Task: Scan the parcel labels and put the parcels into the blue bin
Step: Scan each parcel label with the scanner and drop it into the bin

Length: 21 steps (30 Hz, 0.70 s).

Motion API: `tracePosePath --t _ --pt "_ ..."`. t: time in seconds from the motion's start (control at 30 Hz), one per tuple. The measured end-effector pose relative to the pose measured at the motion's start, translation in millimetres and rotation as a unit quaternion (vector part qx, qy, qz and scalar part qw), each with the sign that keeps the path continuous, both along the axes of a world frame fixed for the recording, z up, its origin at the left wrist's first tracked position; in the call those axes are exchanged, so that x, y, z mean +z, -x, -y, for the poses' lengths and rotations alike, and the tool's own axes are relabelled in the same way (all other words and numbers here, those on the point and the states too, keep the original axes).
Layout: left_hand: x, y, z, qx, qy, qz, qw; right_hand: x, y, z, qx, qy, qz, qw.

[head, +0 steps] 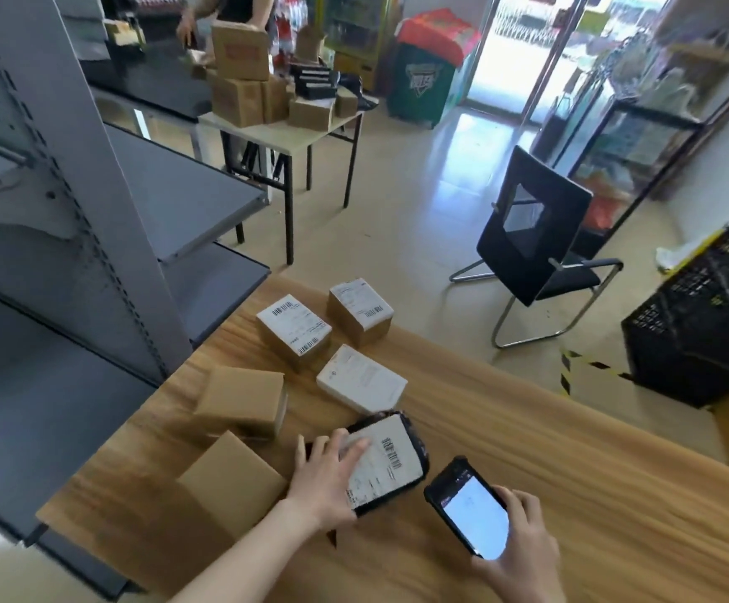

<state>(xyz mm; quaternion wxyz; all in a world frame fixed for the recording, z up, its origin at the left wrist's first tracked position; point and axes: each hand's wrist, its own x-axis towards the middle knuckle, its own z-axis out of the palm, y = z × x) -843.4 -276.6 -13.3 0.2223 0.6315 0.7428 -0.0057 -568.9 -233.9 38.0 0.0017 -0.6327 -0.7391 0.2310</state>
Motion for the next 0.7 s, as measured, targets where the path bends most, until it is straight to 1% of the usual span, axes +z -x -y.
tracePosePath --t 0.1,0.13,0.2,0.27,0.33,0.47,0.7 --pt "0 -5 -3 -0.087 0.024 -0.006 0.996 8 -20 7 0.032 -0.01 0.021 0.999" --pt "0 -8 -4 -0.092 0.03 0.007 0.995 10 -26 9 0.044 -0.01 0.031 0.998" --pt "0 -14 -6 -0.062 0.034 0.047 0.996 13 -34 14 0.067 -0.009 0.051 0.996" --pt "1 -17 -8 -0.044 0.035 0.059 0.997 15 -41 17 0.084 -0.007 0.063 0.994" --pt "4 -17 -10 -0.069 0.027 0.035 0.997 17 -45 18 0.088 -0.002 0.069 0.994" --pt "14 -12 -20 -0.15 0.005 -0.048 0.987 22 -49 14 0.088 -0.016 0.08 0.993" --pt "21 -14 -30 -0.206 -0.026 -0.102 0.973 30 -53 10 0.095 -0.023 0.101 0.99"
